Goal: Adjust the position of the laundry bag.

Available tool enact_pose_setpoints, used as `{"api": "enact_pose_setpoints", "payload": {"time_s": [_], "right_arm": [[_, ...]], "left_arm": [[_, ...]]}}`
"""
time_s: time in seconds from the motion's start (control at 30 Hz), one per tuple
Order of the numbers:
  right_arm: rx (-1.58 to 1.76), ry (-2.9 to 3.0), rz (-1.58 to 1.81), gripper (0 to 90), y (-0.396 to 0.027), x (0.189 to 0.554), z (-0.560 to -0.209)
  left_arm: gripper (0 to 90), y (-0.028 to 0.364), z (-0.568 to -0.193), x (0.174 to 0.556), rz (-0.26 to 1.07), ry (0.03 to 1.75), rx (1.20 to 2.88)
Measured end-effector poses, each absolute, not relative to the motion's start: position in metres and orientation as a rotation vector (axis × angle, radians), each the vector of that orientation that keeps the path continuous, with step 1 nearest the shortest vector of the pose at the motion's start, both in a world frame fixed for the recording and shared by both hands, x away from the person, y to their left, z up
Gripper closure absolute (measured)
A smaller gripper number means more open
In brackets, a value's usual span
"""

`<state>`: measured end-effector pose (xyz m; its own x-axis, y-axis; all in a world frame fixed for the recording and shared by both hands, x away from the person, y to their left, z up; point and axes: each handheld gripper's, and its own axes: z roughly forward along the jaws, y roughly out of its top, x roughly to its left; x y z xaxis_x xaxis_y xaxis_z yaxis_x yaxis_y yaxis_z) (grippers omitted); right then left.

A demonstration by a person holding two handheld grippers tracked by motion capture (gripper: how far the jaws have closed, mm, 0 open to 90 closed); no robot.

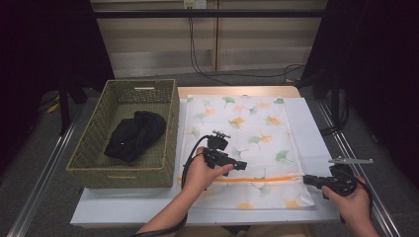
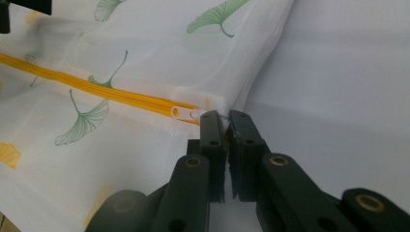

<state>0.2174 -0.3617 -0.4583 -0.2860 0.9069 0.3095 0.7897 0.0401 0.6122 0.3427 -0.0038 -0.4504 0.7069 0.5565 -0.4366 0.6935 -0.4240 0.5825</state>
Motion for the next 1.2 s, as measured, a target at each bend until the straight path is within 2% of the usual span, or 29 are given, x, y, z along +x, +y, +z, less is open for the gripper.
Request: {"api": "enact_pose_setpoints", "payload": {"time_s": [0.13,0.37,0.53,0.63,0.73,1.2], "right_arm": [[1.804,2.162,1.041,81.5,-0.359,0.218,-0.465],[1.744,2.194,0.985,65.7,-0.350,0.221,-0.468],[1.747,2.168,0.931,72.6,-0.345,0.220,-0.468],[1.698,2.195,0.899,85.5,-0.340,0.219,-0.468],[1.634,2.217,0.846,86.6,-0.334,0.218,-0.466],[1.738,2.144,1.097,87.2,-0.349,0.218,-0.460]], "left_arm": [[13.9,-0.004,-0.451,0.343,-0.227,0.950,2.138],[13.9,-0.005,-0.453,0.343,-0.224,0.942,2.162],[13.9,-0.007,-0.454,0.342,-0.234,0.952,2.147],[13.9,-0.009,-0.453,0.341,-0.230,0.942,2.156],[13.9,-0.011,-0.453,0.340,-0.237,0.949,2.147],[14.0,-0.020,-0.448,0.332,-0.286,0.897,2.130]]}}
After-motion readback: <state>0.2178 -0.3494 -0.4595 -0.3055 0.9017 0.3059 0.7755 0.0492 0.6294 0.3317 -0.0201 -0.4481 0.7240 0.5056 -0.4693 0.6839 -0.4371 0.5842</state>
